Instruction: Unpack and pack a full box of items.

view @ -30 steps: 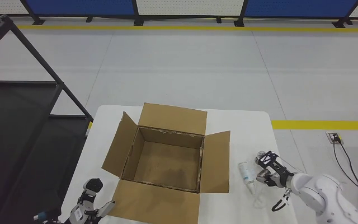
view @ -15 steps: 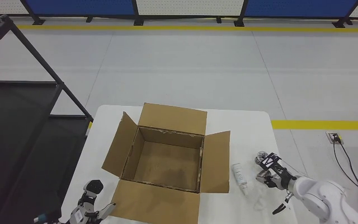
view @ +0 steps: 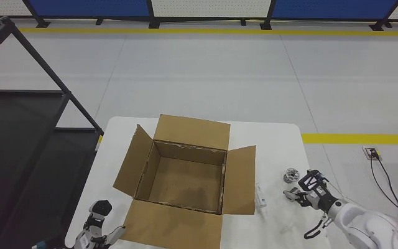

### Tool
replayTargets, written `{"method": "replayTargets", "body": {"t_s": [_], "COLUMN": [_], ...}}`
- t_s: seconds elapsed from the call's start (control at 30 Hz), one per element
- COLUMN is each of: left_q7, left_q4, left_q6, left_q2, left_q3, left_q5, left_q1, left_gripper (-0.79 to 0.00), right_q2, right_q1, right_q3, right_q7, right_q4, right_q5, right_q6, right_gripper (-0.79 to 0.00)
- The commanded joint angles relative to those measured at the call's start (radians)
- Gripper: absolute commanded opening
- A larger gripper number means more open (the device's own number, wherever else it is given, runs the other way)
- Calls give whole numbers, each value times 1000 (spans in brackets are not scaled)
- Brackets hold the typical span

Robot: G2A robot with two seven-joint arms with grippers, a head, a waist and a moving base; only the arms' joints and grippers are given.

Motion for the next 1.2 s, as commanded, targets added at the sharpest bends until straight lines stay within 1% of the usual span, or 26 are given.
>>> {"method": "replayTargets", "body": {"t_s": [0.0, 0.23, 0.37, 0.53, 0.7, 0.83, 1.03, 1.07, 1.17], "left_q7": [8, 52, 87, 108, 79, 22, 22, 17, 1], "left_q4": [2, 18, 33, 70, 111, 118, 118, 115, 104], "left_q6": [-1, -3, -10, -39, -64, -115, -115, -107, -87], "left_q2": [-1, -3, -5, -6, -3, 4, 4, 4, 3], "left_q3": [0, -10, -19, -27, -48, -61, -61, -58, -52], "left_q5": [-5, -32, -66, -178, -300, -409, -409, -411, -426], "left_q1": [-1, -10, -20, -33, -50, -38, -38, -41, -52], "left_gripper": [0, 0, 0, 0, 0, 0, 0, 0, 0], "right_q2": [1, 1, 2, 1, -2, -2, -2, -4, -11], "right_q1": [-11, -13, 2, 40, 70, 75, 75, 71, 95], "right_q3": [5, -6, -17, -44, -65, -69, -69, -77, -114], "right_q7": [-35, -137, -217, -296, -393, -373, -373, -376, -368], "right_q4": [-9, -43, -63, -76, -87, -91, -91, -89, -57], "right_q5": [-5, -30, -41, -50, -27, -19, -19, -2, 99], "right_q6": [-21, -103, -179, -258, -322, -323, -323, -318, -344], "right_gripper": [0, 0, 0, 0, 0, 0, 0, 0, 0]}}
